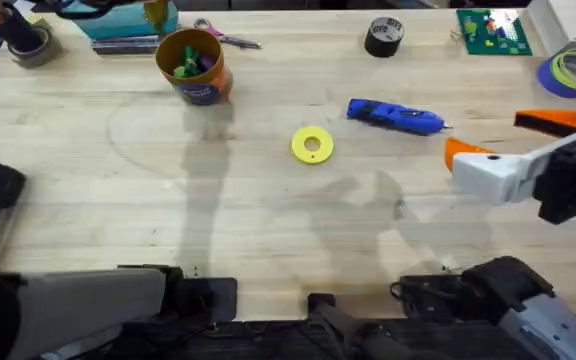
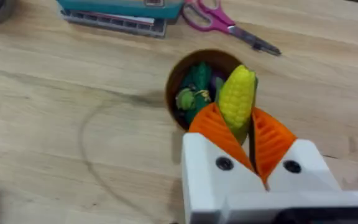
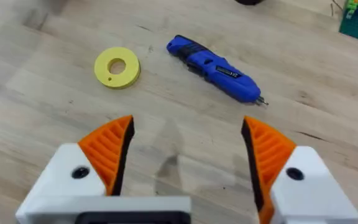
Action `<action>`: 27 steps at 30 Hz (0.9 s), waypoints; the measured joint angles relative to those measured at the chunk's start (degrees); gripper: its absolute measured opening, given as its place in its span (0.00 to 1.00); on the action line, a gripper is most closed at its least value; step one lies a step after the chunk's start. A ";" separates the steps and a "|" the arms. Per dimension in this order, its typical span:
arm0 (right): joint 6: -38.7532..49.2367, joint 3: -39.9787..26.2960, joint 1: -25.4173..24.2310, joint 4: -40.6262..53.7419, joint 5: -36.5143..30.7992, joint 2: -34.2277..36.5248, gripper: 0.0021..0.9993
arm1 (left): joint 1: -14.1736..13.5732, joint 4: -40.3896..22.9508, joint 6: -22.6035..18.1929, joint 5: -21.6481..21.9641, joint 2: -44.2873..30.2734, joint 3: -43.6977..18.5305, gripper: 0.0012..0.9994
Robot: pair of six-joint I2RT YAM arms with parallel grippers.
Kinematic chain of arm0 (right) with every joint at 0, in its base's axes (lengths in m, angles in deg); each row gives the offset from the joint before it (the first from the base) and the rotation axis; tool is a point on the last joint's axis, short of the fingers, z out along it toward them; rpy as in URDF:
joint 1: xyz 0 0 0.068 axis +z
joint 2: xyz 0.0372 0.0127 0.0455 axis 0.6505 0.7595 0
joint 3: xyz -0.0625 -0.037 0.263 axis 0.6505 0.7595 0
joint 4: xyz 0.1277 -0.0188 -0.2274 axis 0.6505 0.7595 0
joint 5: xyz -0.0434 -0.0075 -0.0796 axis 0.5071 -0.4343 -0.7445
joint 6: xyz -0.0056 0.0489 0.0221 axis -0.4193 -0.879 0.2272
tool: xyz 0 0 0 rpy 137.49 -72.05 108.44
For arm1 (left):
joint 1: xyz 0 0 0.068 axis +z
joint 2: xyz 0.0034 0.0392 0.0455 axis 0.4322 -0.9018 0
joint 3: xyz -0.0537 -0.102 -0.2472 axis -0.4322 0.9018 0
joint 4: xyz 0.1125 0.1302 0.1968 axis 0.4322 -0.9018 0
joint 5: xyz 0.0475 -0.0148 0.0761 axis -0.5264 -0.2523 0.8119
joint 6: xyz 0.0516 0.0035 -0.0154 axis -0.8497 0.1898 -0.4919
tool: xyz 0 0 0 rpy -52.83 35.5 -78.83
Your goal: Pick up the gripper from the table and insert it into the empty holder that is missing its gripper. Then pick up a screw, insert it into the mounting hole, and use the screwdriver to tighten it. Finally, clean up the table by picking up the vegetable and placing it into the bucket.
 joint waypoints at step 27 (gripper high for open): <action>0.00 0.00 0.00 0.01 -0.01 0.00 1.00 | 3.33 8.93 -1.62 -11.38 -17.53 0.00 0.03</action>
